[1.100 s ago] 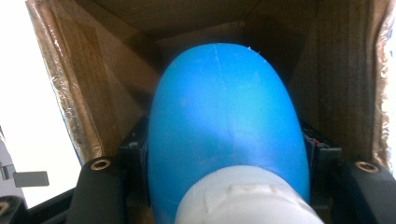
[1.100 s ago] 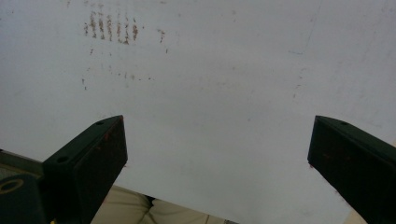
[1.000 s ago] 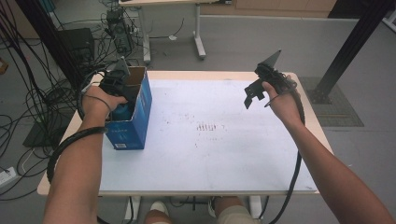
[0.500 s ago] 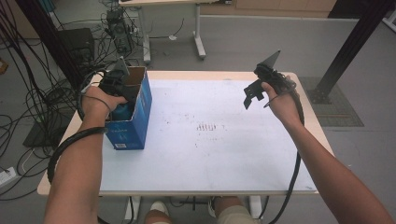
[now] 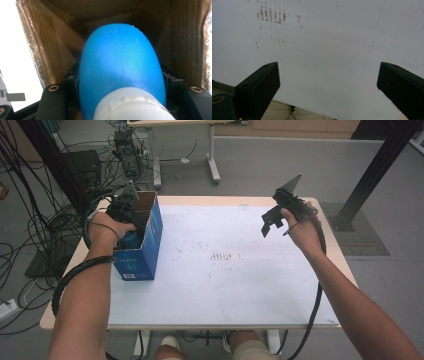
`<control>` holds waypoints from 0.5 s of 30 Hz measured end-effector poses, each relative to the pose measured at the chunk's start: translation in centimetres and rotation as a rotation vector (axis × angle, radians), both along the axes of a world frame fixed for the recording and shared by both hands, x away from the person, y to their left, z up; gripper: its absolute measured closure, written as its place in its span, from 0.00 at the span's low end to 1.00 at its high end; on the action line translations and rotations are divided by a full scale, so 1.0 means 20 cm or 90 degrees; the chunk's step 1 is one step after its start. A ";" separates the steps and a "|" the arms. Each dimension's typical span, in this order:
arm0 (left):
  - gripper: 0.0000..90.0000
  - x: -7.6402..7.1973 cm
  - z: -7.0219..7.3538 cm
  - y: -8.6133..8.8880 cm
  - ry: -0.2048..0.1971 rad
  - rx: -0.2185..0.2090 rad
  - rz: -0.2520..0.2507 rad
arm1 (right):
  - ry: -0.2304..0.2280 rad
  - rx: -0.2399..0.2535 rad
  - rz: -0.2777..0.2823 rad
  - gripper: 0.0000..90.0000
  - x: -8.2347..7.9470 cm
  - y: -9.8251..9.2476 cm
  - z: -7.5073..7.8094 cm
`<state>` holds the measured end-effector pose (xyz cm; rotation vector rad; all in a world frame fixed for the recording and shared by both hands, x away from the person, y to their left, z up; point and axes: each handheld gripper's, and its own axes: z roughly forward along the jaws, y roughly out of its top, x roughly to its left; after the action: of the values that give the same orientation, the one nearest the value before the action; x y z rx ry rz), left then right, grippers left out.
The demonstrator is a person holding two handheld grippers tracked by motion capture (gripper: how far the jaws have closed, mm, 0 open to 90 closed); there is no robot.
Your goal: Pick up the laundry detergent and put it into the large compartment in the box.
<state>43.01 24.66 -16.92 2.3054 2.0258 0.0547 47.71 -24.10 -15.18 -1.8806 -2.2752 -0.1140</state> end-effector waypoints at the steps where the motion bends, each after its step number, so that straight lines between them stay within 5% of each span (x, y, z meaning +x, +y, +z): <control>1: 0.41 0.00 0.00 0.00 0.000 0.000 0.000 | 0.000 0.000 0.000 0.05 0.00 0.00 0.00; 15: 0.41 -0.01 0.00 0.01 -0.004 -0.003 0.001 | 0.001 0.001 0.001 0.05 0.00 0.01 -0.01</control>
<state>42.88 24.87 -16.94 2.2971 2.0234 0.0556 47.76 -24.00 -15.31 -1.8765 -2.2754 -0.1152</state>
